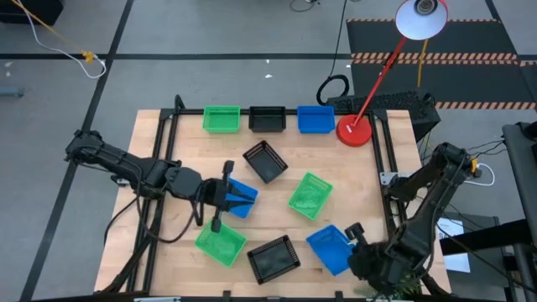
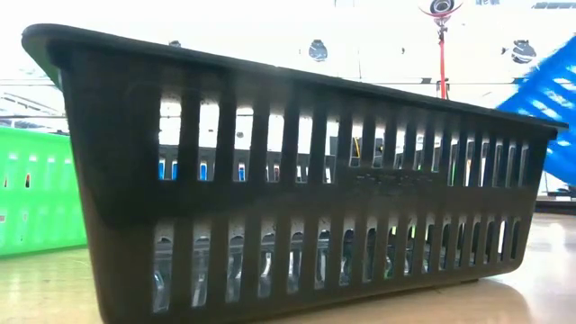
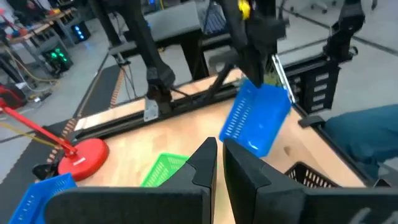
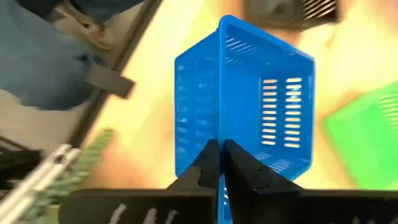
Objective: Stack baskets by color
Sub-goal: Stack the bottom blue bin on the top blue bin
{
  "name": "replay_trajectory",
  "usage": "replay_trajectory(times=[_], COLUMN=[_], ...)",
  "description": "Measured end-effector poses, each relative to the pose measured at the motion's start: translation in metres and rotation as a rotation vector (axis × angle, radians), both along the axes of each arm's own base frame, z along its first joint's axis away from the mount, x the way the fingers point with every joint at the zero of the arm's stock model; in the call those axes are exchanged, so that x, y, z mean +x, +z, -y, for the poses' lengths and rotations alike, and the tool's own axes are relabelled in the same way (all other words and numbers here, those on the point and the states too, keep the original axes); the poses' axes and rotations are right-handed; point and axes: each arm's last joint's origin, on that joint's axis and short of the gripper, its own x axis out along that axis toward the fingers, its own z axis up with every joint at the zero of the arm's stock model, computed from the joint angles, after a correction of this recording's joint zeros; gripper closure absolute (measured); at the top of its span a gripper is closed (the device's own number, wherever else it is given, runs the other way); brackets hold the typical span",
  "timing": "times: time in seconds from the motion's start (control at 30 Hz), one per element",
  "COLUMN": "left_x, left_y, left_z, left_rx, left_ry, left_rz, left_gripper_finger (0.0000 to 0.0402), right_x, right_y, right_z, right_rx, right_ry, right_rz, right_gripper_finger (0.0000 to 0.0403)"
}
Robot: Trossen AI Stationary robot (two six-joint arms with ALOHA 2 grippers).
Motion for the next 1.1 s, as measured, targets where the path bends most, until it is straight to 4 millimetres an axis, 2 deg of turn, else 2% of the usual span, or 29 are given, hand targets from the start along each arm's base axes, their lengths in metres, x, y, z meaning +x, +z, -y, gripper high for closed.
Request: replay_trajectory(times=[0.13, 0.4, 0.63, 0.73, 0.97, 1.1], left_x=[0.006, 0.014, 0.027, 0.033, 0.056, 0.073], left_y=[-0.001, -0.009, -0.008, -0.016, -0.028, -0.029], left_z=[0.0, 0.003, 0.01, 0.013, 0.022, 0.03], left_rx=[-0.006, 0.071, 0.093, 0.113, 0.133, 0.134], left_ry=[0.003, -0.022, -0.056, -0.08, -0.085, -0.12], left_rz=[0.012, 0.013, 0.105, 0.09, 0.058, 0.039], left_gripper_finger=[0.0371, 0.0371, 0.0365, 0.0331, 0.02, 0.0167], right_x=[-0.002, -0.007, -0.009, -0.01, -0.008, -0.007], right_y=[0.004, 0.002, 0.004, 0.005, 0.019, 0.024], right_z=[0.006, 0.0, 0.003, 0.008, 0.021, 0.027], right_rx=[-0.048, -0.032, -0.16, -0.261, -0.433, -0.546], right_ry=[-0.006, -0.007, 0.06, 0.113, 0.212, 0.271], right_rz=[0.044, 0.026, 0.114, 0.16, 0.289, 0.342], right_gripper_finger=[0.0402, 0.0403, 0.0403, 0.0403, 0.0403, 0.0403])
